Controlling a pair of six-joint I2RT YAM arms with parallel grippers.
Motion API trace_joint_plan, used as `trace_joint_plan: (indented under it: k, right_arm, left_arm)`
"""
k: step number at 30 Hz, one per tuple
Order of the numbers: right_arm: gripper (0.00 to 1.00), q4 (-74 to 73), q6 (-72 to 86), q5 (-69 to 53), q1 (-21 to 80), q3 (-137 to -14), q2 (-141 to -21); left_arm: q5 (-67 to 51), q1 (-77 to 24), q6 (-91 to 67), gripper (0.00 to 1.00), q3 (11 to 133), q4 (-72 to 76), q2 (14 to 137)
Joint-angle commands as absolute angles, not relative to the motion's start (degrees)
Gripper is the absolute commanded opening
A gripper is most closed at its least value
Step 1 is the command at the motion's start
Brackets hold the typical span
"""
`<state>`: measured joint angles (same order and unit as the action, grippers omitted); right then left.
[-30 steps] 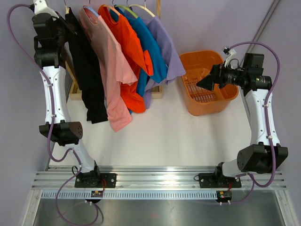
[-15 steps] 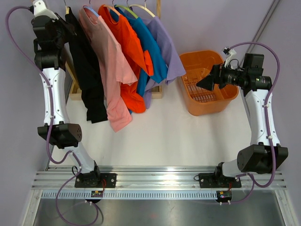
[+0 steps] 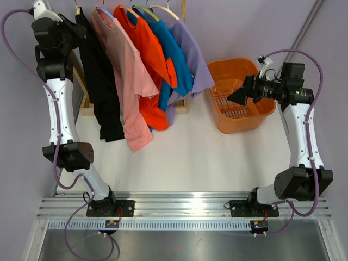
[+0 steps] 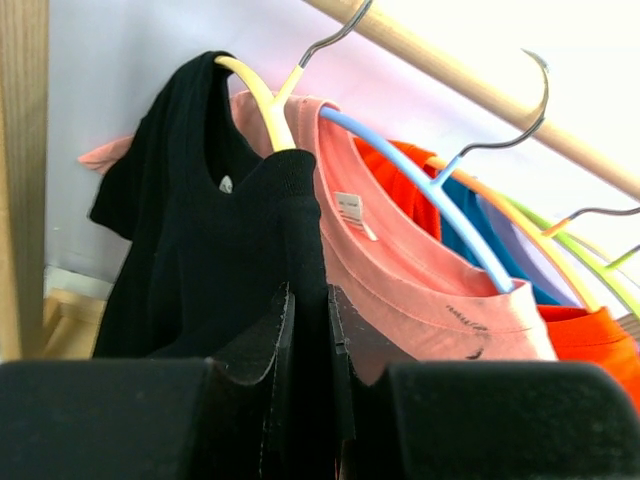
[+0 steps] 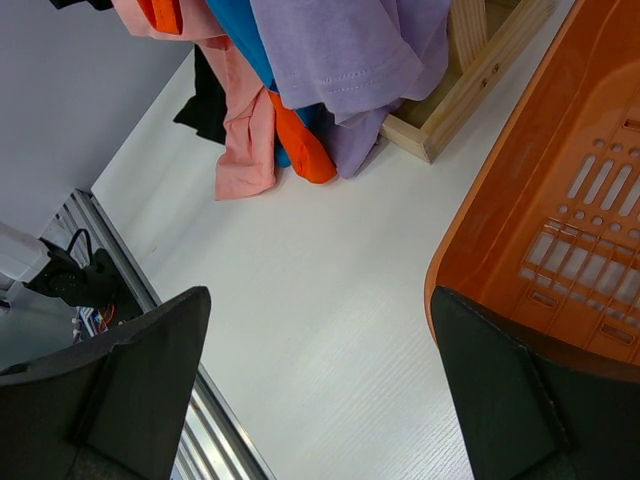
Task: Remove the t-shirt from the hanger
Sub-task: Pick up the hanger from the clothesline.
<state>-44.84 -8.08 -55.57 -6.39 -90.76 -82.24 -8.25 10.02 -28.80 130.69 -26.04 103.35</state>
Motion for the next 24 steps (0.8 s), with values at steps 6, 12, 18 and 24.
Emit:
trace_joint_plan:
  k: [6, 12, 18, 24]
  right_arm:
    - [0.99, -43.2, -7.9, -57.0, -6.7, -90.5, -80.5]
    - [0.99, -43.3, -8.3, -56.9, -6.6, -90.0, -80.2]
    - [0.99, -43.3, -8.6, -57.3, -6.7, -89.8, -80.2]
    - [1.00, -43.2, -8.8, -57.3, -6.7, -89.6, -80.0]
  left_arm:
    - [-13.3, 10.8, -34.4, 0.00, 136.8, -6.3, 103.6]
    - [-13.9, 11.1, -36.3, 0.00, 136.5, -4.2, 103.7]
    - [-14.3, 11.4, -38.8, 0.00, 138.3, -3.0, 105.3]
    - [-15.0, 11.5, -41.4, 0.00, 138.5, -0.6, 105.6]
